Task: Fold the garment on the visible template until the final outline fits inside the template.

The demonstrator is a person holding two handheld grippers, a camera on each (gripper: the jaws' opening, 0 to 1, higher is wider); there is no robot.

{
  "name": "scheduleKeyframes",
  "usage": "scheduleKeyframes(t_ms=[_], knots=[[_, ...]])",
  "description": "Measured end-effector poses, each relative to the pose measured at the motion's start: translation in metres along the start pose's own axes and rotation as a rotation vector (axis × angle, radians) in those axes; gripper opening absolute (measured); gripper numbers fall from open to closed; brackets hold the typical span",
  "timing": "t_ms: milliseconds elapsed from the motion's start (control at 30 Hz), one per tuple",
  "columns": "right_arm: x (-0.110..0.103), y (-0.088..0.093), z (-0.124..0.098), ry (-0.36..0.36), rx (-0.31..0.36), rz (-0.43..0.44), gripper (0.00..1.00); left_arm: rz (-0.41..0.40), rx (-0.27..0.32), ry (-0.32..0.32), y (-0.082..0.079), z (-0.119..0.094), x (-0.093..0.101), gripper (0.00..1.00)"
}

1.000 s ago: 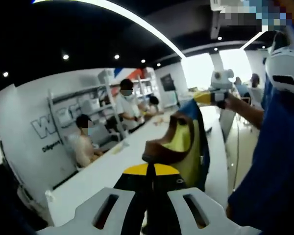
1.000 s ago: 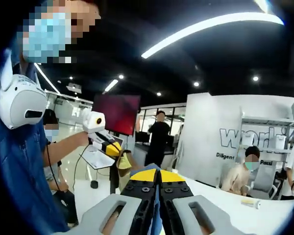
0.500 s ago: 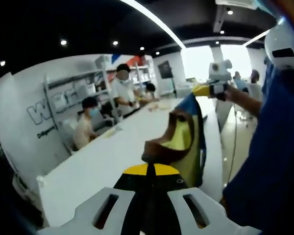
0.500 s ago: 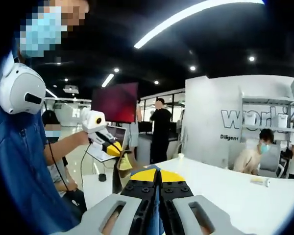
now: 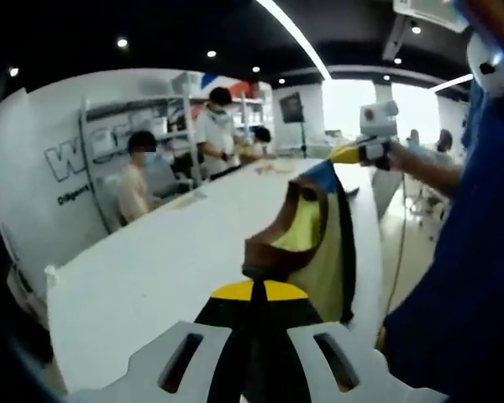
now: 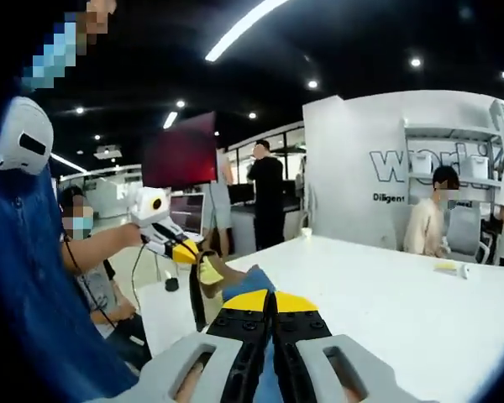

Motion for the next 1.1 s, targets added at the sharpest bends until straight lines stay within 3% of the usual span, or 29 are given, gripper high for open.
scheduleKeyframes(t_ms=[200, 267, 567, 900, 1100], knots=[[0.026, 0.020, 0.024, 0.014, -0.036, 0.033, 0.00, -0.015, -0.013, -0.011, 0.017, 0.026, -0.013, 0.01], [0.042, 0.034, 0.039, 0.023, -0.056, 0.066, 0.00, -0.022, -0.016, -0.029, 0.028, 0.046, -0.025, 0.01], [0.072, 0.065, 0.065, 0.058, -0.095, 0.130, 0.00, -0.059, -0.034, -0.058, 0.050, 0.081, -0.049, 0.01], [0.122, 0.108, 0.105, 0.107, -0.158, 0.215, 0.00, -0.127, -0.051, -0.079, 0.076, 0.127, -0.081, 0.01], [0.132, 0.122, 0.115, 0.132, -0.168, 0.242, 0.00, -0.158, -0.053, -0.090, 0.089, 0.150, -0.097, 0.01]])
Point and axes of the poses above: the point that each gripper's makers call its tool centre point, and the gripper's own axes: z roughly forward along the fingers, x roughly to its right, y roughly out of its underside, the point moved 8 cm from there along -z, roughly backward along the fingers, and after that the axes turned 5 degrees about -x, right-handed, at the moved point
